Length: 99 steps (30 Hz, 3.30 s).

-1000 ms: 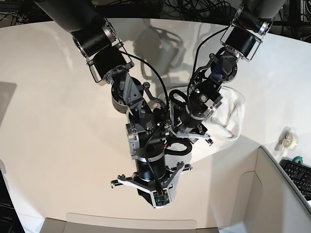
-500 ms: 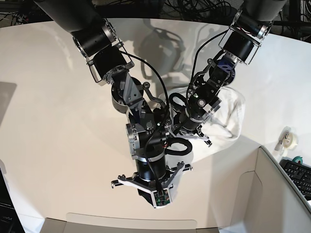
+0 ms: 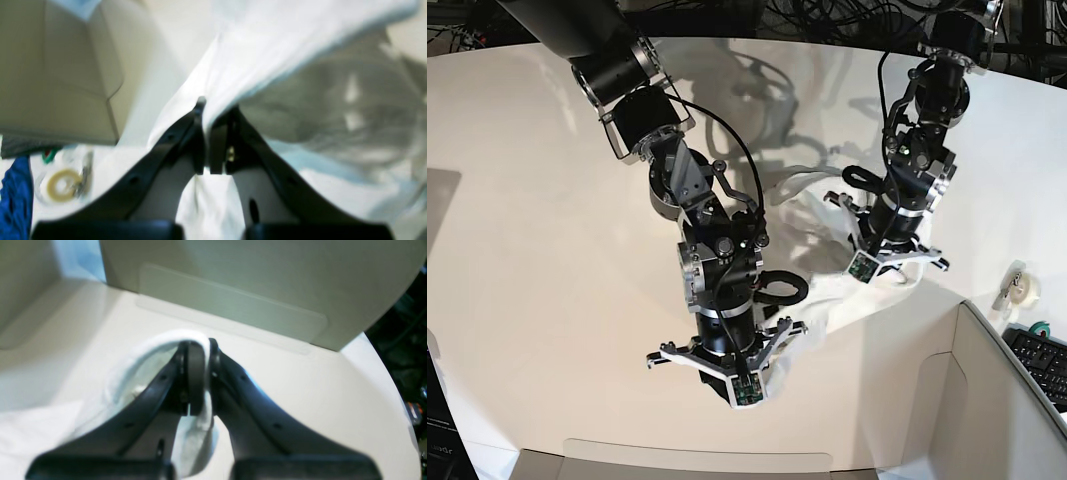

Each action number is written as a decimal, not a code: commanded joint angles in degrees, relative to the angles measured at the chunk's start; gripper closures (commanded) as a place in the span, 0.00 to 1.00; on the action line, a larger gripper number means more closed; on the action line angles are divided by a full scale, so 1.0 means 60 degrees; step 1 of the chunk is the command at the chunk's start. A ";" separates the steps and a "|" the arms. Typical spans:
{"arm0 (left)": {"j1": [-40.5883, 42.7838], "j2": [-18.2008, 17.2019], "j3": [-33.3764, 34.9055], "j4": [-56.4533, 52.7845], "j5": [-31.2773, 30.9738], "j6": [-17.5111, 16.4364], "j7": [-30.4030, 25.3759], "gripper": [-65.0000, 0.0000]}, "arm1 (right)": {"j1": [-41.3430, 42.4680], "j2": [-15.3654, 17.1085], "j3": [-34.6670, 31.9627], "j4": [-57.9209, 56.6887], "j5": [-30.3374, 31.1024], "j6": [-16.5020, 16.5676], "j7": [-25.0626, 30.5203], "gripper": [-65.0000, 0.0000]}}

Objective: Layout the t-shirt on the table in an organized manner, then fold the t-shirt properly
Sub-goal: 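Lift the shirt with both grippers, stretching it between them, then raise the held shirt high with both grippers and shake it out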

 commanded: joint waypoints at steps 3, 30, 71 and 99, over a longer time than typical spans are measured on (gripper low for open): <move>0.0343 -0.0182 -0.0582 0.0731 0.0041 0.0045 -0.0213 1.00 | 0.0091 -0.0078 0.0567 0.0143 -0.0141 -0.0062 0.0308 1.00; -0.1019 -0.0402 -0.4831 0.2006 0.0026 0.0001 0.0695 1.00 | 0.3505 -0.0383 0.0845 -0.1352 0.1910 -0.0062 0.0352 1.00; -0.1254 -0.3391 -0.6794 0.2020 -0.0003 0.0001 0.0827 1.00 | 0.4017 -0.0383 0.0830 -0.1557 0.4416 0.0011 0.1510 1.00; -0.4082 -0.4651 -0.8040 0.2020 -0.0003 0.0001 0.0212 1.00 | 0.6098 -0.0383 0.0391 -0.1440 0.4460 -0.0048 0.3546 1.00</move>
